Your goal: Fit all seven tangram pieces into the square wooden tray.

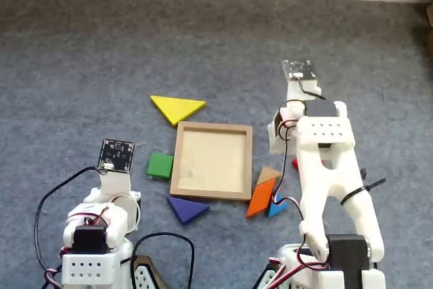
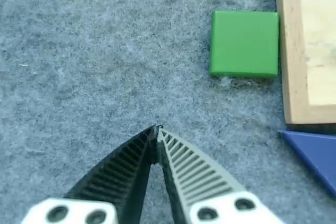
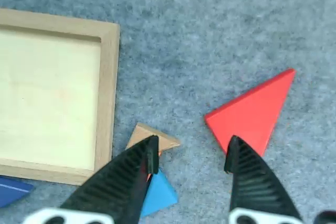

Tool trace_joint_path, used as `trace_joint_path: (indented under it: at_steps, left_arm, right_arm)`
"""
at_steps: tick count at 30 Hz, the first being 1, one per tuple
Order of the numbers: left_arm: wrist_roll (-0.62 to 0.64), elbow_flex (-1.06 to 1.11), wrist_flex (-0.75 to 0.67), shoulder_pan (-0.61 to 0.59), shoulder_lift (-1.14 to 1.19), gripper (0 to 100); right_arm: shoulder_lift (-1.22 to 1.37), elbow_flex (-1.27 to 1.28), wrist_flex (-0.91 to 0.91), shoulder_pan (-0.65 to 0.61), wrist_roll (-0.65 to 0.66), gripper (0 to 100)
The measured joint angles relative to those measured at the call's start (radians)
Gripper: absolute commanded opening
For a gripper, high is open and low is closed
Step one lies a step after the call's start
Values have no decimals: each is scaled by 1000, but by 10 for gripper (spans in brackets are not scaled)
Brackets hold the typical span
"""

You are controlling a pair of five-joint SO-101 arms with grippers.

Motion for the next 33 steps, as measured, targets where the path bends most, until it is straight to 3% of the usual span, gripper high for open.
trace_joint_path:
  at_steps: [5, 16, 33]
  left_arm:
    - [0, 0, 0, 0, 0, 7]
    - [0, 0, 0, 0, 0, 7]
    - [0, 0, 0, 0, 0, 7]
  right_arm:
    - [127, 0, -2, 60, 0, 351]
    - [377, -6, -157, 163, 2, 351]
    - [394, -11, -222, 161, -54, 351]
